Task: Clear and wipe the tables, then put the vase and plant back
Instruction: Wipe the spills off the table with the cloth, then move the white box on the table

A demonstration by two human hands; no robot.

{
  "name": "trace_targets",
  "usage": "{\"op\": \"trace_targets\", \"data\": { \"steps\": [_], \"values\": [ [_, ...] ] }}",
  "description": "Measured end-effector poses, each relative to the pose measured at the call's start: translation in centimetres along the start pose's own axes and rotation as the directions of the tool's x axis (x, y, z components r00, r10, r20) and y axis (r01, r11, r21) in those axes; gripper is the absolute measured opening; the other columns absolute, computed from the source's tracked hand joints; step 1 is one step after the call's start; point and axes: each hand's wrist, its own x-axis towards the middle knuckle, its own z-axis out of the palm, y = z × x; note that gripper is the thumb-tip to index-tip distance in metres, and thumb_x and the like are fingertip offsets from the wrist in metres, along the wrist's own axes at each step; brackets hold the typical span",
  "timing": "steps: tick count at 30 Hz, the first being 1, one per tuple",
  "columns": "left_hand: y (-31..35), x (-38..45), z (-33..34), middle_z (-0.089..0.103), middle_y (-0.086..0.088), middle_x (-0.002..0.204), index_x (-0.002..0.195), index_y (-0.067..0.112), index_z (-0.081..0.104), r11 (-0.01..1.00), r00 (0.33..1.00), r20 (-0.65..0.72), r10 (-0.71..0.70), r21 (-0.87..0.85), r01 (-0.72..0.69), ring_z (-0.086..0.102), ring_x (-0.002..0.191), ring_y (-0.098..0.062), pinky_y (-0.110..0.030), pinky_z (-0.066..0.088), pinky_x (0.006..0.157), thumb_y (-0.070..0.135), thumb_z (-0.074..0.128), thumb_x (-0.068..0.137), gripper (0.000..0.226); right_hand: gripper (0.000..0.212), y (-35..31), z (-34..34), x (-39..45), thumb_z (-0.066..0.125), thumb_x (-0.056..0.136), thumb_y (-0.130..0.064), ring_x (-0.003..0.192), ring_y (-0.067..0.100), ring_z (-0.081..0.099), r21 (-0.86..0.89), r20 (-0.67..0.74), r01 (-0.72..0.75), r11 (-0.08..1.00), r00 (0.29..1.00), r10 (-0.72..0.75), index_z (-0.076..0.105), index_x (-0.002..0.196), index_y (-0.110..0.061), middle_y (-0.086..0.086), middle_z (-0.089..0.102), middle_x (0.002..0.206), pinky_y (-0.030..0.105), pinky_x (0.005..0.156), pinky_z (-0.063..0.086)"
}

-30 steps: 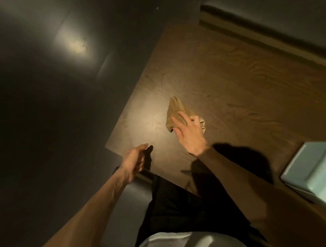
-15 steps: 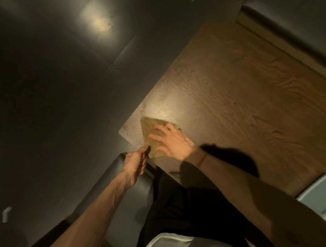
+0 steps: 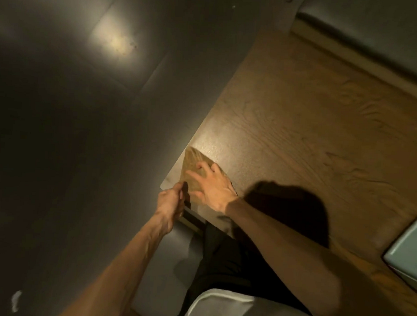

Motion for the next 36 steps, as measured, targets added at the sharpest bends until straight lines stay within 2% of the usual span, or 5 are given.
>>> {"op": "trace_targets", "data": {
  "steps": [9,17,23,27,36],
  "values": [
    [8.2,-1.0,4.1,0.039,0.005,0.049,0.072,0.016,0.059,0.973,0.939,0.341,0.039,0.201,-0.113,0.031,0.038,-0.009,-0.021,0.026,0.037,0.030,0.043,0.105,0.039,0.063,3.8,-4.3,-3.3,0.065,0.089,-0.021,0.123,0.025,0.043,0.069,-0.045,-0.277,0.958,0.959,0.281,0.043,0.147,-0.031,0.000,0.032,0.151,0.041,0.086,0.052],
    [11.9,-1.6,10.1,0.046,0.004,0.054,0.105,0.006,0.071,0.884,0.884,0.460,0.076,0.379,-0.273,0.033,0.044,-0.008,-0.021,0.025,0.040,0.019,0.046,0.103,0.028,0.043,6.9,-7.4,-8.2,0.055,0.097,-0.023,0.120,0.028,0.054,0.369,0.044,-0.627,0.686,0.749,0.661,0.054,0.140,-0.019,0.005,0.047,0.136,0.041,0.100,0.046],
    [13.0,-3.3,15.7,0.033,0.006,0.051,0.102,0.008,0.072,0.807,0.822,0.568,0.041,0.467,-0.362,0.020,0.042,-0.009,-0.021,0.016,0.038,0.021,0.047,0.103,0.028,0.033,9.3,-10.9,-12.4,0.051,0.098,-0.022,0.118,0.024,0.060,0.630,0.079,-0.600,0.493,0.681,0.728,0.063,0.129,-0.024,0.003,0.063,0.132,0.039,0.105,0.048],
    [13.5,-6.1,20.4,0.048,0.002,0.056,0.112,0.002,0.065,0.764,0.752,0.659,0.025,0.472,-0.439,0.030,0.037,-0.005,-0.015,0.023,0.033,0.005,0.035,0.104,0.032,0.033,10.7,-14.1,-17.0,0.047,0.103,-0.020,0.122,0.019,0.058,0.733,0.031,-0.534,0.421,0.645,0.763,0.064,0.131,-0.019,0.001,0.065,0.132,0.030,0.103,0.046],
    [11.8,-13.2,29.0,0.054,-0.003,0.066,0.115,0.005,0.067,0.610,0.548,0.835,-0.055,0.463,-0.643,0.034,0.047,-0.009,-0.021,0.023,0.043,0.009,0.037,0.105,0.032,0.027,13.2,-15.5,-29.2,0.054,0.101,-0.032,0.113,0.013,0.061,0.838,-0.105,-0.454,0.303,0.410,0.906,0.067,0.124,-0.029,-0.006,0.068,0.122,0.028,0.097,0.045]
  ]
}}
